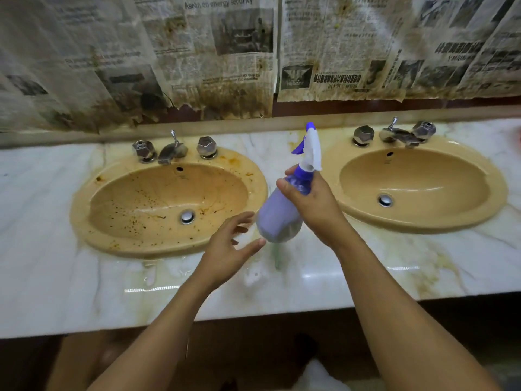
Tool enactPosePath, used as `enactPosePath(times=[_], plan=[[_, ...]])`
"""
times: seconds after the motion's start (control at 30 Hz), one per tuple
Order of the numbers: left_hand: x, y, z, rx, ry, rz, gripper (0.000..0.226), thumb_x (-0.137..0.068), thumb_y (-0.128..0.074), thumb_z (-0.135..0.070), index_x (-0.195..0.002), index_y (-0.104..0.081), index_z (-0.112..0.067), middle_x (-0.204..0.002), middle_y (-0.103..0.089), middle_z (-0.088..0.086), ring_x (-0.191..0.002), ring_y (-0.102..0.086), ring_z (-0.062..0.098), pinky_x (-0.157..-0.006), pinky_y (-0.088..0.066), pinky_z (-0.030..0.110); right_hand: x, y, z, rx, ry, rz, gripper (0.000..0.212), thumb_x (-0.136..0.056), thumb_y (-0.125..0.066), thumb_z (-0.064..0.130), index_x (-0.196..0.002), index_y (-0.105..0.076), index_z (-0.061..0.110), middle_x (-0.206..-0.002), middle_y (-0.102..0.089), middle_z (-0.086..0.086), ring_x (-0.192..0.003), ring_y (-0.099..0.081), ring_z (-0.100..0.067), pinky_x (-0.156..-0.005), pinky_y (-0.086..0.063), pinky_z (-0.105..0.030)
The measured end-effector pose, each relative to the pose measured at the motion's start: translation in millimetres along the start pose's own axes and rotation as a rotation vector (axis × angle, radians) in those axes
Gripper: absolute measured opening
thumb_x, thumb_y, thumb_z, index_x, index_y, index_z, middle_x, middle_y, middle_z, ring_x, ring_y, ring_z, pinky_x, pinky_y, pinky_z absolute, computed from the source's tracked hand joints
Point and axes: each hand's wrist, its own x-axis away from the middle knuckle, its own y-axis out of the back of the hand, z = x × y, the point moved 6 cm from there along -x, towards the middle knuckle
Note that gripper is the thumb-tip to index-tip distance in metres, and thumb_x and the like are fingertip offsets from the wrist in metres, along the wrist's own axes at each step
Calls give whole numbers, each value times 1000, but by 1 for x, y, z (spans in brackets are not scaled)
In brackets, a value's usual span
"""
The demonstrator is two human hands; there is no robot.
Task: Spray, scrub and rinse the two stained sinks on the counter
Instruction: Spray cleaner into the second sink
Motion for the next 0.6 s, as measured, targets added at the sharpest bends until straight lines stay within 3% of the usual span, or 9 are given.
enactPosePath(times=[0.17, 0.27, 0.43, 0.53, 0.6], plan=[[17, 48, 13, 100, -18, 85, 85, -73, -87, -54, -145, -43, -44, -138, -58, -22, -123, -60, 2, -103, -51, 35, 16, -64, 29, -71, 1, -18, 35, -94, -72, 35, -120, -60, 15, -109, -67, 3, -99, -63, -4, -85, -46, -19], [27, 66, 14, 145, -15, 78, 101, -70, -92, -51, -152, -34, -43, -144, -51, -19, -124, -58, 3, -98, -54, 29, 29, -97, 33, -49, -16, 12, 33, -94, -71, 37, -118, -60, 18, -110, -67, 3, -100, -63, -4, -87, -48, -19], [38, 80, 17, 133, -51, 93, 84, -72, -93, -41, -141, -45, -40, -133, -55, -21, -115, -60, 2, -86, -58, 28, 48, -124, 20, -29, -92, 16, 40, -93, -72, 35, -124, -52, 21, -109, -63, 10, -91, -61, 12, -75, -45, -4], [42, 80, 25, 99, 3, 110, 88, -64, -90, -47, -140, -47, -39, -133, -55, -17, -113, -60, 5, -84, -57, 27, 49, -125, 8, -90, -129, -25, 67, -89, -75, 41, -141, -37, 24, -118, -57, 5, -109, -59, -5, -85, -46, -13], [43, 79, 28, 87, 32, 105, 90, -63, -88, -46, -143, -47, -38, -135, -55, -19, -116, -57, -1, -88, -54, 26, 40, -121, 8, -127, -108, -60, 69, -89, -76, 40, -143, -36, 30, -122, -57, 1, -106, -61, -10, -80, -51, -15]])
